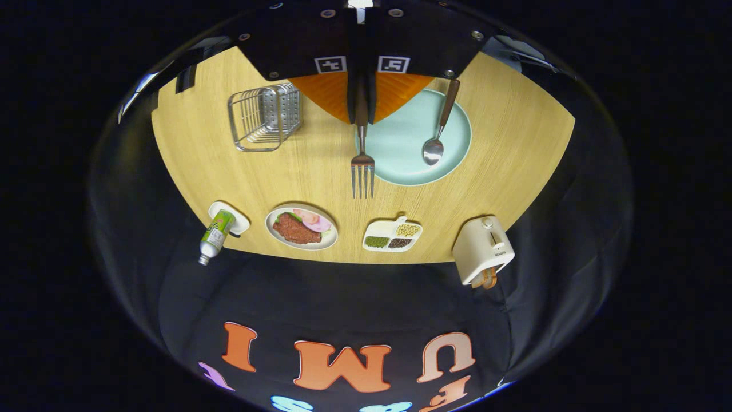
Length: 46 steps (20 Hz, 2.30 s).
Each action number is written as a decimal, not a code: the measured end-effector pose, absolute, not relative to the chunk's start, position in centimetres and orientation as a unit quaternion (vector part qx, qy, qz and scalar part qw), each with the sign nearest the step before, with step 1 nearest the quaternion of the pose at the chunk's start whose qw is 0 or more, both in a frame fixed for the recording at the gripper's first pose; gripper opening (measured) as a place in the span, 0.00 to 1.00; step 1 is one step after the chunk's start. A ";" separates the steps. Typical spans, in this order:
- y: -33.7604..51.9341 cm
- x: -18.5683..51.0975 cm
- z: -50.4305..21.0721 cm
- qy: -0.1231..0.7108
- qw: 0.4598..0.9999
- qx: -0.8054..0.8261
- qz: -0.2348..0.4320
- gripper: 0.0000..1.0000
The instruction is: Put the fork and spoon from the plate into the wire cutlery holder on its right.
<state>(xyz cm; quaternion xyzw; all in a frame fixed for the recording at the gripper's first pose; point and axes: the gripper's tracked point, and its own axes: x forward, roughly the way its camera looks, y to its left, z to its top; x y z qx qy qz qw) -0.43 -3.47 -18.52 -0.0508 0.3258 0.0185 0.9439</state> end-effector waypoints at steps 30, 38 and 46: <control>-16.1 -1.7 -22.6 0.628 0.775 -0.073 0.002 0.05; -16.4 -0.6 -24.1 0.634 0.771 -0.058 -0.008 0.12; -14.9 1.6 -20.7 0.565 0.823 -0.055 -0.013 0.59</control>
